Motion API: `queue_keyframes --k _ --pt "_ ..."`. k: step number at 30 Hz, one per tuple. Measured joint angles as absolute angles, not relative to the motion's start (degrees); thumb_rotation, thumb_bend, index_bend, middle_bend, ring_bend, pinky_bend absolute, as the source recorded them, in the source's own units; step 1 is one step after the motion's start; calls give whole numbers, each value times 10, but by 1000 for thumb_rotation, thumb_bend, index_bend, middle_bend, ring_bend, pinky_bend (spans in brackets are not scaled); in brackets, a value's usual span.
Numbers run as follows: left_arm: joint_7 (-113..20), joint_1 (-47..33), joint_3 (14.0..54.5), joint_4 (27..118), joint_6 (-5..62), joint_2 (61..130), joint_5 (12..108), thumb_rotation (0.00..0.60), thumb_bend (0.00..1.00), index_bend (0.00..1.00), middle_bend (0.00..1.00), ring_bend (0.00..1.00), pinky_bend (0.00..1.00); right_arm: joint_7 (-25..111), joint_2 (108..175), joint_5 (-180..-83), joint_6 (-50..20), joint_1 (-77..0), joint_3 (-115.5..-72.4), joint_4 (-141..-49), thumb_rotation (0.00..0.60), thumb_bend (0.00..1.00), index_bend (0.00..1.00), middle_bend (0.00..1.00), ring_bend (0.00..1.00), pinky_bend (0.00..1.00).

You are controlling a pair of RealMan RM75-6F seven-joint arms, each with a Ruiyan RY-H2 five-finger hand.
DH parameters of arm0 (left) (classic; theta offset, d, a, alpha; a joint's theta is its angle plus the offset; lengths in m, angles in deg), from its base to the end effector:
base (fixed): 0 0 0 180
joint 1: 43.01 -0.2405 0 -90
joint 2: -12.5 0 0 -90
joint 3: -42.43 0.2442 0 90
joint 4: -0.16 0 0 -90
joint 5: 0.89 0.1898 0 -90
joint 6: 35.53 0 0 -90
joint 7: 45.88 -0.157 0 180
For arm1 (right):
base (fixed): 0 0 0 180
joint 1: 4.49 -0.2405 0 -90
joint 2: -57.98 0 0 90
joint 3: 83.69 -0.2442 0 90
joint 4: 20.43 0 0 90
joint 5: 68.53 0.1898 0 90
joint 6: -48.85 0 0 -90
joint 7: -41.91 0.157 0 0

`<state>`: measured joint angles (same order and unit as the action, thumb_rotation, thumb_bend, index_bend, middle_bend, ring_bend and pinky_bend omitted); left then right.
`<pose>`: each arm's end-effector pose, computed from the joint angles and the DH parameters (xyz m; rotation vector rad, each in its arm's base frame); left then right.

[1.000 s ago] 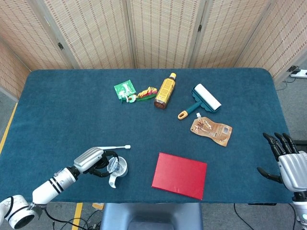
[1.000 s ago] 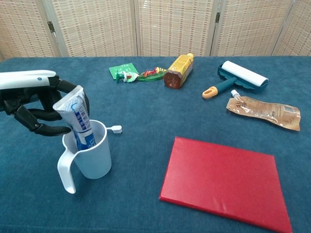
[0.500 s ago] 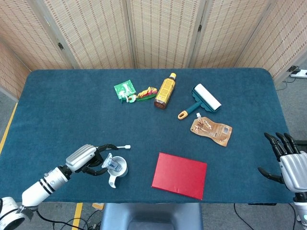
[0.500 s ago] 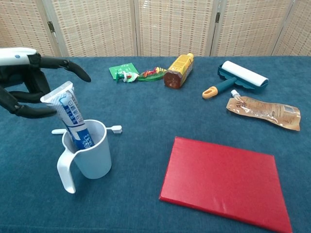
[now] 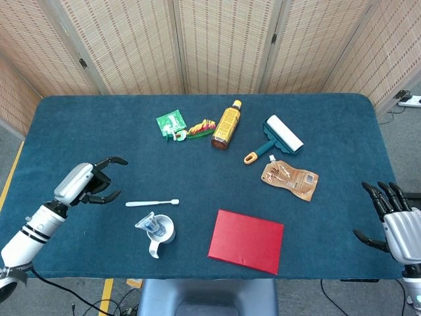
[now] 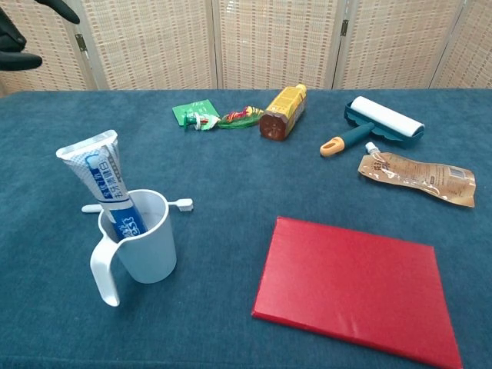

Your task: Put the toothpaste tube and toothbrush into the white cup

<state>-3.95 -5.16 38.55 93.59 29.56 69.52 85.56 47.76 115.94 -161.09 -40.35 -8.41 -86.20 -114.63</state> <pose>-0.1655 0.3301 0.1637 -1.6910 -1.3413 -1.4300 -0.2748 -0.1843 0.2030 1.4338 -0.8410 1.0166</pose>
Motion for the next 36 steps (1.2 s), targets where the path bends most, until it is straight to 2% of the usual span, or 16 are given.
queue_keyframes --k 6,17,36 --pt "-59 -45 367 883 251 715 798 600 377 390 954 877 1000 480 1161 -1611 -403 -84 -861 -1142 600 47 11 178 92 83" --pt "-216 -17 366 800 184 811 768 600 377 467 987 905 1000 480 1161 -1608 -399 -85 -862 -1141 600 48 11 178 92 84" --pt "-356 13 394 778 138 928 804 600 376 468 1000 924 1000 478 1165 -1599 -382 -91 -863 -1138 600 48 11 178 93 84"
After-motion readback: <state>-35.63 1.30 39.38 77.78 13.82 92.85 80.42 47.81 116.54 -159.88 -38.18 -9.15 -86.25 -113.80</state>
